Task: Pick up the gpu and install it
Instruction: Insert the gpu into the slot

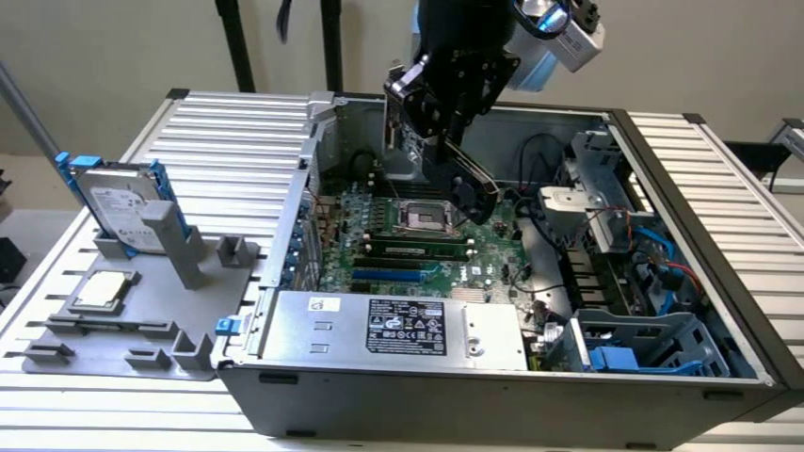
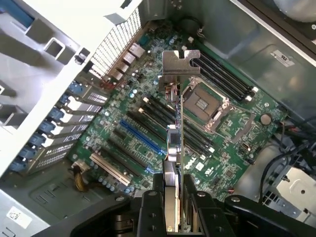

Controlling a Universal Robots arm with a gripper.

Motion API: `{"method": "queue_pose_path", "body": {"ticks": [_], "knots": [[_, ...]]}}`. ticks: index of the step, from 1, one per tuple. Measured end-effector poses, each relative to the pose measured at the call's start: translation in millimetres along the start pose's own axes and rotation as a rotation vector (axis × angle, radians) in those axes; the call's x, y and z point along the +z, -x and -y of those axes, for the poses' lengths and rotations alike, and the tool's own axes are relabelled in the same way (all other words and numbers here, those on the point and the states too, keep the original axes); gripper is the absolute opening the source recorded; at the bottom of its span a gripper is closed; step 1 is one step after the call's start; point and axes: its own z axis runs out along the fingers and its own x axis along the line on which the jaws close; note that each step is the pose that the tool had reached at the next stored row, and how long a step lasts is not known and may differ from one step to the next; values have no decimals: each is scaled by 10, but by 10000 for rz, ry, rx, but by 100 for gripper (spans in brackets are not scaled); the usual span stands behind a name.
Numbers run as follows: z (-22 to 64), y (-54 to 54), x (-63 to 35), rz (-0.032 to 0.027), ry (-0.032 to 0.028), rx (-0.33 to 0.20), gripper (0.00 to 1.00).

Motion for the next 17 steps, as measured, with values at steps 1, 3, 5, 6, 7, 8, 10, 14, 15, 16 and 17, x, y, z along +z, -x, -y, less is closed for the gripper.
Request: {"method": "queue_pose_path", "body": {"ticks": [1,3,5,6,7,8,10,14,15,16,17], "knots": [[0,0,4,-10,3,-180,27],[1,0,12,-30,10,-545,27],[1,0,20,-51,16,-903,27],[1,0,25,-61,20,-1089,27],[2,0,29,-71,24,-1268,27],[2,-1,34,-81,27,-1459,27],[2,-1,42,-102,33,-1818,27],[4,-1,59,-143,47,-2551,27],[4,-1,63,-153,50,-2732,27],[4,-1,67,-163,53,-2899,27],[4,-1,72,-174,57,-3097,27]]}}
